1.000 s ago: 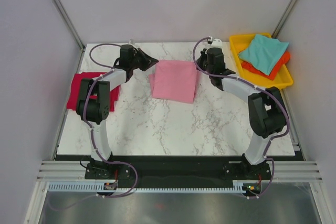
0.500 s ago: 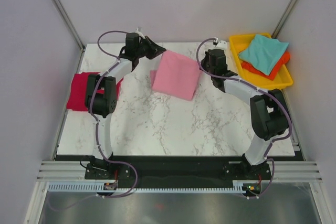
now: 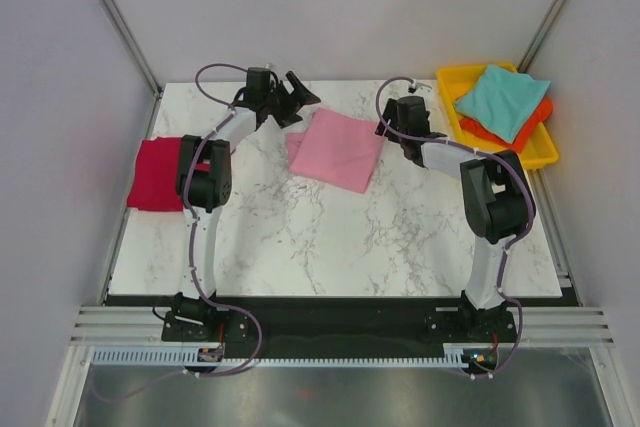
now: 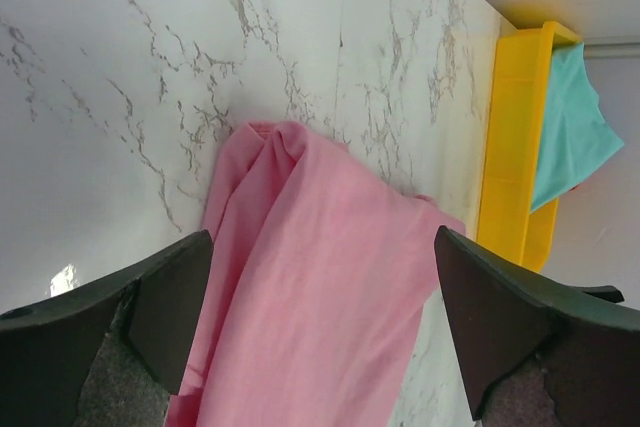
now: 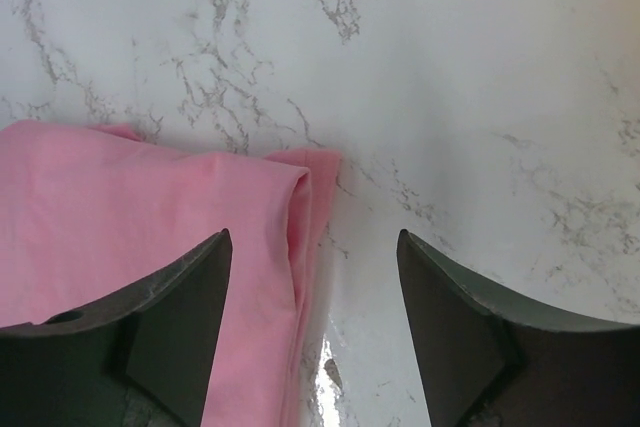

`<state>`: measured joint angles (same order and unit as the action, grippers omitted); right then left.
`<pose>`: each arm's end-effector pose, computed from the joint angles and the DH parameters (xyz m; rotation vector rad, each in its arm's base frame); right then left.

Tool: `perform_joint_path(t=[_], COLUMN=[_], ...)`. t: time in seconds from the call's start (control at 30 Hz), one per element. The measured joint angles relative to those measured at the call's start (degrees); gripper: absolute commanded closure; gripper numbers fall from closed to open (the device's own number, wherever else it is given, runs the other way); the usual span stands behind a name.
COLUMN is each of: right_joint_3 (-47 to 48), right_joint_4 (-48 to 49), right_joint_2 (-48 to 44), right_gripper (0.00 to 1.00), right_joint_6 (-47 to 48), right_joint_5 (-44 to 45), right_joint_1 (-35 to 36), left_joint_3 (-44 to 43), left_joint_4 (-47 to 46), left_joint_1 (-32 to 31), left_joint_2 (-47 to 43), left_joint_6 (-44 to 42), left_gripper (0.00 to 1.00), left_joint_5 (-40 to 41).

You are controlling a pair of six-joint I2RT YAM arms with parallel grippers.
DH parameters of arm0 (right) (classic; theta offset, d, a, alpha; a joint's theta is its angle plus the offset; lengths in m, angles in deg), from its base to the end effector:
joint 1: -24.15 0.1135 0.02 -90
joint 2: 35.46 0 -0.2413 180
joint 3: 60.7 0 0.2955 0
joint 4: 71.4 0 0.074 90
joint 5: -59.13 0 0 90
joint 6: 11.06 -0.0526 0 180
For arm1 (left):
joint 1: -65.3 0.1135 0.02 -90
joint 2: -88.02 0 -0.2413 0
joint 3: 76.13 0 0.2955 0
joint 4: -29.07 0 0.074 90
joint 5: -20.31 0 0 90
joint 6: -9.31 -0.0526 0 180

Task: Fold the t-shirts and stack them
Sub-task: Fold the tshirt

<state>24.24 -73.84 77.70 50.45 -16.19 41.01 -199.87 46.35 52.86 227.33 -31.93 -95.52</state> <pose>0.4658 0.1272 0.1319 0.3640 2.0617 0.2104 0.5708 -0.1494 0.1257 -0.4382 2.2459 -1.0777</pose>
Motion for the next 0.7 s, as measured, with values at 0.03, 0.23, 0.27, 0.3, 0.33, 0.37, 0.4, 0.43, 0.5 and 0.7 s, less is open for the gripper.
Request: perform_joint_path(t=[0.03,0.23,0.27,0.3,0.33,0.37,0.4,0.43,0.5,0.7], right_joint_3=[-0.04,-0.04,-0.04,-0.04,-0.04,-0.04,-0.04,0.00,0.46,6.01], right_joint_4=[0.20,1.01,1.09,1.20,1.27,1.42,1.44,1.46,1.33,1.73], right_joint_2=[-0.02,0.39,0.63,1.05,1.49,2.08,2.86,3.69,5.75,11.47], right_gripper=[0.27,0.36,0.38,0.40,0.43,0.43,0.44,0.44,0.46,0.74], right_joint_6=[0.00,-0.90,-1.22,-1.64,-1.88,-2.29,-2.80,-3.08,-3.74,-4.92], right_joint_5=[-1.05,-6.29,-6.75,-7.30,-7.56,-7.82,-8.41,-8.79,-10.14,-16.63], right_joint_1=[0.00,-0.09,-0.13,-0.24,-0.28,-0.37,-0.50,-0.61,-0.83,-1.81], left_joint_3=[0.72,4.15,4.74,5.29,5.99,6.40,6.93,7.26,7.58,12.48], left_joint_4=[0.28,-0.33,-0.94,-1.46,-1.44,-1.40,-1.36,-1.36,-1.33,-4.59], left_joint_1=[0.11,0.20,0.20,0.20,0.20,0.20,0.20,0.20,0.20,0.20], left_joint_2=[-1.05,-5.81,-5.99,-6.01,-6.01,-6.01,-5.99,-5.95,-5.92,-6.51], left_joint_6=[-0.59,-1.88,-1.88,-1.86,-1.86,-1.86,-1.86,-1.86,-1.86,-1.68], left_gripper=[0.01,0.06,0.07,0.07,0.09,0.09,0.09,0.10,0.12,0.14], left_joint_5=[0.33,1.86,1.90,1.95,2.03,2.14,2.40,2.75,3.17,3.78])
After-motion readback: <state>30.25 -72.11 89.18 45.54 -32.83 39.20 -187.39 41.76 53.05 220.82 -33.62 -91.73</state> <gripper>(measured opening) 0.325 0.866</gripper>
